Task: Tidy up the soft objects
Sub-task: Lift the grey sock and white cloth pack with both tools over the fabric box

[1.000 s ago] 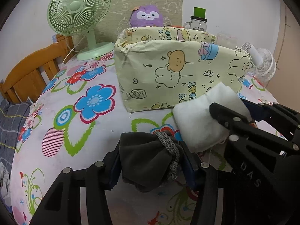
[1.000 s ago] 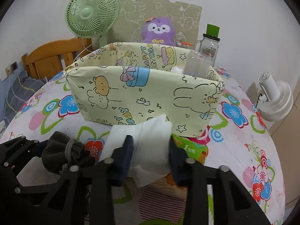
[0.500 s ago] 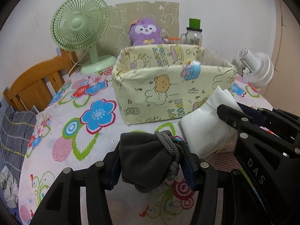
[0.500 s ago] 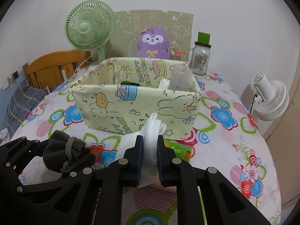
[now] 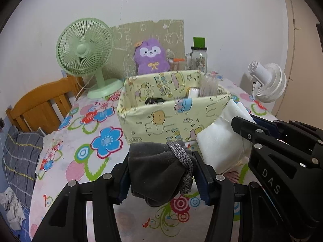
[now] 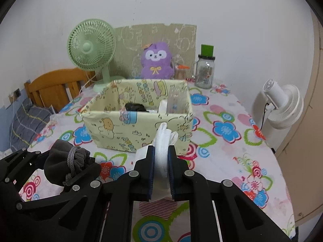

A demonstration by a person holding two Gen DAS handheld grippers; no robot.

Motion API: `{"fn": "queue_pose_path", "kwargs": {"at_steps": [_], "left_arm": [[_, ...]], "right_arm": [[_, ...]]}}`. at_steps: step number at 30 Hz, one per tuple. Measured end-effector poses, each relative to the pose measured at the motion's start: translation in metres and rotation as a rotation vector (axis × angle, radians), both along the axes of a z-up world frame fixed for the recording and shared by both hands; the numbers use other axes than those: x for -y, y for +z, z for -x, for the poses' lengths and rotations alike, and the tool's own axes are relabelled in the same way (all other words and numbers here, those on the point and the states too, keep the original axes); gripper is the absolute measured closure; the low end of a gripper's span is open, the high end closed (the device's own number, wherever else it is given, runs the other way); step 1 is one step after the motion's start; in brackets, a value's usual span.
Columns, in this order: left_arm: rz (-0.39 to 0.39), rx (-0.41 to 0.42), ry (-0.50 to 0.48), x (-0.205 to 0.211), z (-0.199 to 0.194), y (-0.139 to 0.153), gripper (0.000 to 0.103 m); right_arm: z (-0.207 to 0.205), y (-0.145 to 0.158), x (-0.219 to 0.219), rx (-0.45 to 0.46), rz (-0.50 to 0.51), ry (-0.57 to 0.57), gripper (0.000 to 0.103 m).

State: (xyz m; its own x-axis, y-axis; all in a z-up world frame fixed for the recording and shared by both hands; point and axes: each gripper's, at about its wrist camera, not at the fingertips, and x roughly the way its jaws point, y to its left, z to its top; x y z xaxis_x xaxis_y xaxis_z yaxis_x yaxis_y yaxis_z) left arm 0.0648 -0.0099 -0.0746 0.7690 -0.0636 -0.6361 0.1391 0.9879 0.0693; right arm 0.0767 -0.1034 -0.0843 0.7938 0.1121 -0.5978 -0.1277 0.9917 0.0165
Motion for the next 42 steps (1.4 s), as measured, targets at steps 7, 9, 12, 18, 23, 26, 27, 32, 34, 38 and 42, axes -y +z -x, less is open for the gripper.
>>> {"fn": "queue_pose_path", "kwargs": {"at_steps": [7,9,12,18,23,26,27,32,34,38,42], "left_arm": [[-0.006,0.027,-0.004,0.005,0.003,0.013,0.047],[-0.008,0.032,-0.009,0.007,0.004,0.016,0.047],[-0.009,0.047,-0.018,0.009,0.006,0.022,0.047],[-0.001,0.066,-0.024,0.011,0.003,0.035,0.047],[0.0,0.079,-0.018,0.011,-0.002,0.043,0.047],[0.003,0.083,-0.014,0.012,-0.007,0.048,0.047],[0.003,0.085,-0.013,0.012,-0.008,0.049,0.047],[0.008,0.098,-0.017,0.013,-0.017,0.055,0.047],[0.01,0.101,-0.021,0.014,-0.022,0.056,0.047],[0.017,0.098,-0.026,0.014,-0.032,0.056,0.047],[0.027,0.096,-0.02,0.012,-0.042,0.056,0.047]], "right_arm": [[0.009,0.019,0.006,0.042,0.007,-0.013,0.088],[0.011,0.023,0.006,0.05,0.012,-0.014,0.088],[0.013,0.029,0.008,0.059,0.007,-0.013,0.088],[0.015,0.043,0.01,0.087,0.004,-0.018,0.088],[0.012,0.054,0.012,0.106,0.005,-0.017,0.088],[0.008,0.058,0.012,0.113,0.001,-0.01,0.088],[0.007,0.059,0.012,0.116,0.0,-0.008,0.088],[-0.003,0.067,0.011,0.127,-0.004,-0.002,0.088],[-0.007,0.069,0.011,0.129,-0.005,-0.003,0.088],[-0.014,0.071,0.012,0.132,0.003,-0.006,0.088],[-0.025,0.072,0.01,0.132,0.011,-0.005,0.088]]}}
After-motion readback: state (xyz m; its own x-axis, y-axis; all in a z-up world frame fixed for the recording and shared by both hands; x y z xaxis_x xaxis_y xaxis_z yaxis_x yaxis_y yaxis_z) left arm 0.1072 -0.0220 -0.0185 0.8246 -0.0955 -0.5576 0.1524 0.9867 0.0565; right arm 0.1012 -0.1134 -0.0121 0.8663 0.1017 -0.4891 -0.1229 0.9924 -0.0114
